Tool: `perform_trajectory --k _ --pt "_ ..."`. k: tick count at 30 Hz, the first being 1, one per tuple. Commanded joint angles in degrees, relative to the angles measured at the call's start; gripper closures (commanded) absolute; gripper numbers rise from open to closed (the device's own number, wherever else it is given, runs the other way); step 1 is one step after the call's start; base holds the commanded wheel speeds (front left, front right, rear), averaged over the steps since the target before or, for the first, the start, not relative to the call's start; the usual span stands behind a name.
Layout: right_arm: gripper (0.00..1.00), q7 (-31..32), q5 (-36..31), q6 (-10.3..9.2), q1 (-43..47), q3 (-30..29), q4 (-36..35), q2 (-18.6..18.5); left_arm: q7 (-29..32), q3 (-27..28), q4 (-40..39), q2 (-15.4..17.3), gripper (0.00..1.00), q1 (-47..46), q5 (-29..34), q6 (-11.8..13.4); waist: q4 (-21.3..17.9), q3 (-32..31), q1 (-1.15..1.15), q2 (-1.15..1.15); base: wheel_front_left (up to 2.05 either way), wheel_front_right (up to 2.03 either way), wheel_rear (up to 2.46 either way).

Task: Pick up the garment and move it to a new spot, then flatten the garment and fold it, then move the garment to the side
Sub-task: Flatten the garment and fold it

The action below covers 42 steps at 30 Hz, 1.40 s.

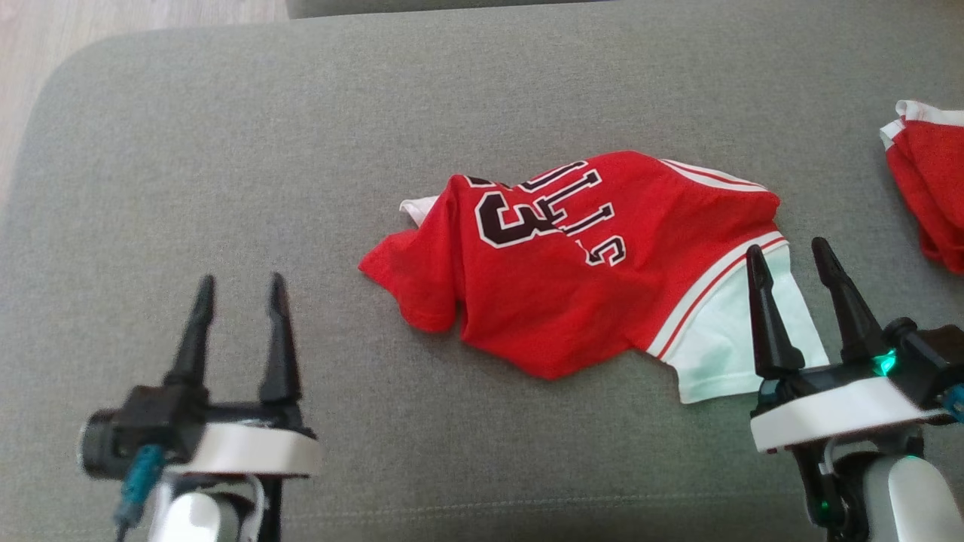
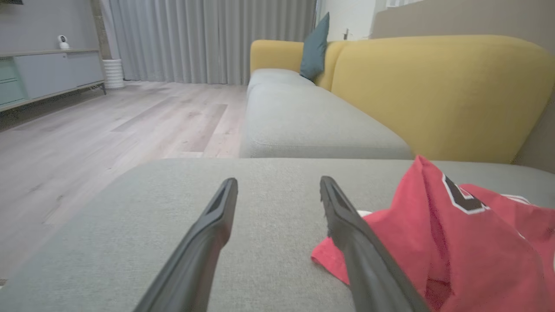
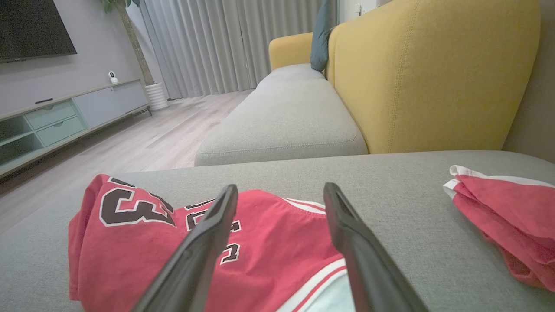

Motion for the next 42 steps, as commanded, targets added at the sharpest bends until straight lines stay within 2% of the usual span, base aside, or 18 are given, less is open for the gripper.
perform_trajectory --k 1,4,8,11,18,23,24,25,31,36,42 --pt "0.00 0.0 -0.4 0.22 -0.6 1.2 -2.3 -0.5 -0.3 1.4 -1.3 0.2 0.00 -1.6 0.6 -0.8 0.0 0.0 0.00 0.00 0.00 0.00 0.00" --pt "0.00 0.1 -0.4 0.22 -0.6 1.4 -2.5 -0.5 1.3 -1.7 0.7 0.2 0.00 -3.2 0.3 -3.8 -0.1 0.7 0.00 0.00 0.00 0.00 0.00" --pt "0.00 0.1 -0.2 0.22 -1.0 2.0 -2.6 -0.5 8.5 -6.7 4.7 -0.5 0.00 -7.3 -1.3 -8.8 -0.5 2.0 0.00 0.00 0.00 0.00 0.00" --pt "0.00 0.0 0.0 0.22 -1.4 2.3 -2.5 -0.5 13.7 -9.0 8.5 -1.1 0.00 -10.1 -2.6 -11.2 -1.2 3.0 0.00 0.00 0.00 0.00 0.00" --pt "0.00 -0.5 0.6 0.22 -1.9 2.3 -1.8 -0.4 18.8 -9.9 15.0 -1.8 0.00 -14.3 -5.2 -13.3 -2.8 4.4 0.00 0.00 0.00 0.00 0.00" --pt "0.00 -0.8 0.7 0.22 -2.0 2.3 -1.5 -0.4 19.0 -10.1 16.4 -1.8 0.00 -15.4 -5.0 -12.5 -3.3 4.6 0.00 0.00 0.00 0.00 0.00" --pt "0.00 -0.9 0.8 0.22 -2.0 2.3 -1.5 -0.4 18.7 -10.1 16.6 -1.7 0.38 -15.6 -4.7 -12.3 -3.3 4.7 0.00 0.00 0.00 0.00 0.00" --pt "0.00 -0.9 0.8 0.22 -2.0 2.3 -1.5 -0.4 18.3 -10.1 16.9 -1.6 1.00 -15.8 -4.5 -12.1 -3.3 4.7 0.00 0.00 0.00 0.00 0.00" --pt "0.00 -1.1 1.0 0.22 -2.0 1.9 -1.3 -0.4 16.2 -10.1 16.3 -1.0 1.00 -16.4 -3.9 -11.7 -3.0 4.4 0.00 0.00 0.00 0.00 0.00" --pt "0.00 -1.0 1.0 0.22 -1.2 1.1 -1.3 -0.3 17.2 -10.6 10.2 0.2 1.00 -14.6 -4.0 -12.0 -2.1 3.5 0.00 0.00 0.00 0.00 0.00" --pt "0.00 -0.9 1.2 0.22 -0.1 -0.2 -1.1 -0.3 24.1 -10.5 -5.5 5.1 1.00 -9.5 -4.1 -11.9 0.4 2.1 0.00 0.00 0.00 0.00 0.00"
